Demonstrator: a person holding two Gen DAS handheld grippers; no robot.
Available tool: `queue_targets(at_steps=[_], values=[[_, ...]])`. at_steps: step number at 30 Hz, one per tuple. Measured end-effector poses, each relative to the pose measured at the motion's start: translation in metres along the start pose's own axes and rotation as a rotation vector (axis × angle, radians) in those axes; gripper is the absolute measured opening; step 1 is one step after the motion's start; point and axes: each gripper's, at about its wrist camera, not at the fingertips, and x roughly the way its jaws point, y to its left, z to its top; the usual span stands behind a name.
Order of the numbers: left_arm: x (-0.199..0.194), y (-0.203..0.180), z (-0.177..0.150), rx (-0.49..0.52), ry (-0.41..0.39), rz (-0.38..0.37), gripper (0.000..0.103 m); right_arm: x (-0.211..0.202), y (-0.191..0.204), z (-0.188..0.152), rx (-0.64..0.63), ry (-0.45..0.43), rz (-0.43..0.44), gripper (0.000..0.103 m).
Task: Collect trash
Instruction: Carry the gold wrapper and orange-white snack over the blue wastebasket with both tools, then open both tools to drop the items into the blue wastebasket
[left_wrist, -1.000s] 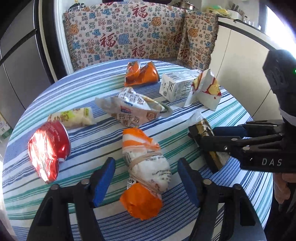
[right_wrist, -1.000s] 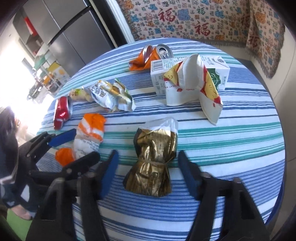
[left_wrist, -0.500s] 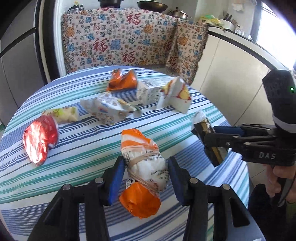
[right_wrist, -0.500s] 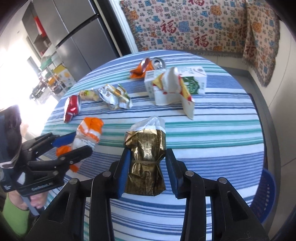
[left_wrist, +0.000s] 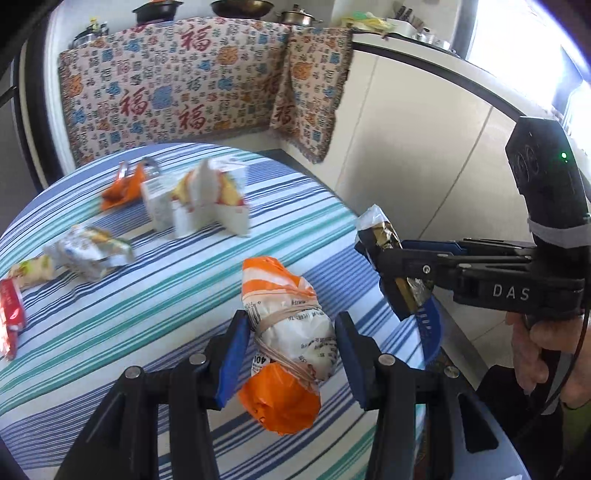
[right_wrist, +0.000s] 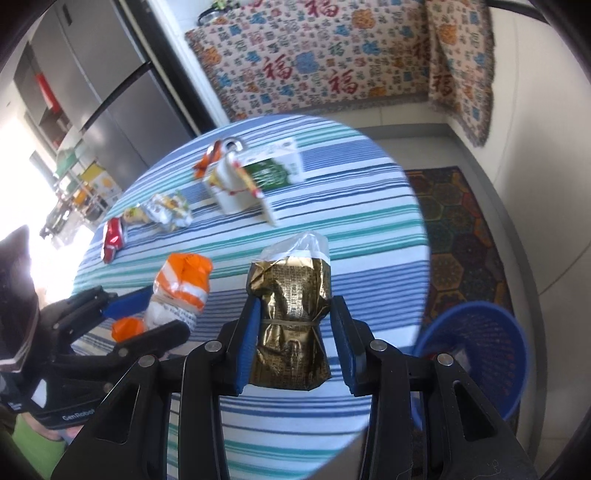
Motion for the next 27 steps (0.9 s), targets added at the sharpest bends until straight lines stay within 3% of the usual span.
queue_targets(at_steps=[10,17,27], values=[[0.035,-0.087,0.043,0.088,0.012,-0.120,0.048,-0.051,-0.107,-0.009,0.141,-0.031,-0.165,0.039],[0.078,-0.137,0.056,0.112,0.065,-0.159,0.048,-0.064,-0.176,-0.030,0.246,-0.042,-0.279,0.039],[0.137,-0.171,0.045,0.135,0.146,-0.151,0.048,-0.056,-0.214,-0.046,0.308,0.039,-0.307,0.040]])
